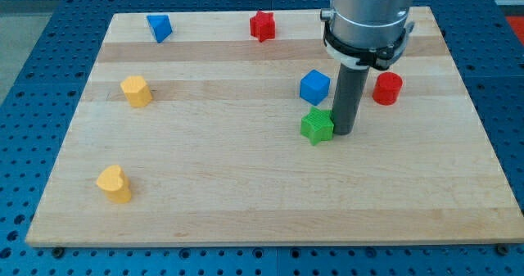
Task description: Push the green star towards the bottom center
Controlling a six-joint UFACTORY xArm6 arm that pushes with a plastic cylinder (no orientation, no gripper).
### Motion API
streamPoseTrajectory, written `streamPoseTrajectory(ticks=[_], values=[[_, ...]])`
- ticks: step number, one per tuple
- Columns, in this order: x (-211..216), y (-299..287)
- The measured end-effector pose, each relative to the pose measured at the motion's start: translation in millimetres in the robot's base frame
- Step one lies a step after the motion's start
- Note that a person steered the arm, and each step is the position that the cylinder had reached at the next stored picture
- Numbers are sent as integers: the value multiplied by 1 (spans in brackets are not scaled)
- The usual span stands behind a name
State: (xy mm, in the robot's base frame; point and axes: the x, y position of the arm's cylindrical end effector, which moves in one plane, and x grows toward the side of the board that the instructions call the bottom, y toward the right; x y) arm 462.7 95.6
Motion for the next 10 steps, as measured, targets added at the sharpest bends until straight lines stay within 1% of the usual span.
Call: streamPoseTrajectory(ticks=[1,2,7,10], values=[[-15,0],[-15,-8],[-14,-85],[22,-88]])
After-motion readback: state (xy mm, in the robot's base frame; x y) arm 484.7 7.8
